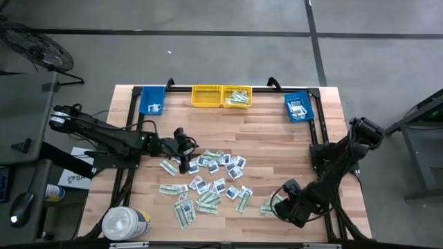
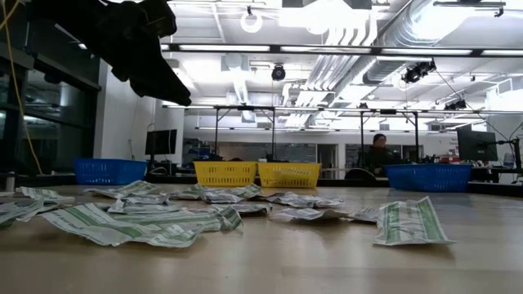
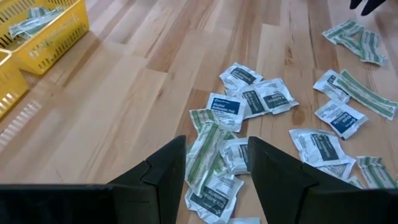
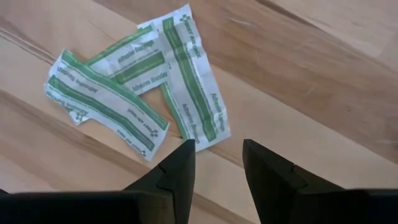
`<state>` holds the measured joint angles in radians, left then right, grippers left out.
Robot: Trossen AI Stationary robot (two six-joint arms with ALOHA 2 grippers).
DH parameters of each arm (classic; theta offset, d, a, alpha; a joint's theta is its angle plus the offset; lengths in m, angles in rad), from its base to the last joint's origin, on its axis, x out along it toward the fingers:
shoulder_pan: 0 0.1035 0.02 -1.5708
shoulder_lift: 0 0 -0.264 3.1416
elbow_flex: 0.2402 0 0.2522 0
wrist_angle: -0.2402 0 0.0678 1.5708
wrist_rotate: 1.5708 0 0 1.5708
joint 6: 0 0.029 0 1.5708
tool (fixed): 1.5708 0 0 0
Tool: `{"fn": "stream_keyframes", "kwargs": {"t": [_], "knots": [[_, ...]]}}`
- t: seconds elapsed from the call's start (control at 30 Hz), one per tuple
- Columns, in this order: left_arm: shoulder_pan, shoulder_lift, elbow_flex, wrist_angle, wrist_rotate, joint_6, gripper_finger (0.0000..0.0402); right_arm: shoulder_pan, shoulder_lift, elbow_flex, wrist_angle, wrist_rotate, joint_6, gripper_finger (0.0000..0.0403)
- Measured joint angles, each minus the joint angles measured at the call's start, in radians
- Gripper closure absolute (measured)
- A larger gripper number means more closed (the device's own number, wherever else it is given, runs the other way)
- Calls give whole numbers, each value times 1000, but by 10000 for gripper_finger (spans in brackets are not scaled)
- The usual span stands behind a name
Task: Pick & Place First Aid Supplies
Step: Put the green bandage pack into the right yellow bin
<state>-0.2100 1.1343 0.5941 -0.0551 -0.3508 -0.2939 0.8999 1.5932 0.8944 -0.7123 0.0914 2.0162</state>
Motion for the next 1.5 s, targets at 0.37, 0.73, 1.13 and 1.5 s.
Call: {"fn": "stream_keyframes", "kwargs": {"t": [0.37,0.73,1.13,1.5], "knots": [[0,0,0,0,-1,0,229,19,30,0,9,9,27,275],[0,0,0,0,0,0,229,19,48,0,29,20,26,275],[0,0,0,0,-1,0,229,9,69,0,27,13,23,275],[0,0,0,-1,-1,0,229,10,107,3,49,23,2,275]]}}
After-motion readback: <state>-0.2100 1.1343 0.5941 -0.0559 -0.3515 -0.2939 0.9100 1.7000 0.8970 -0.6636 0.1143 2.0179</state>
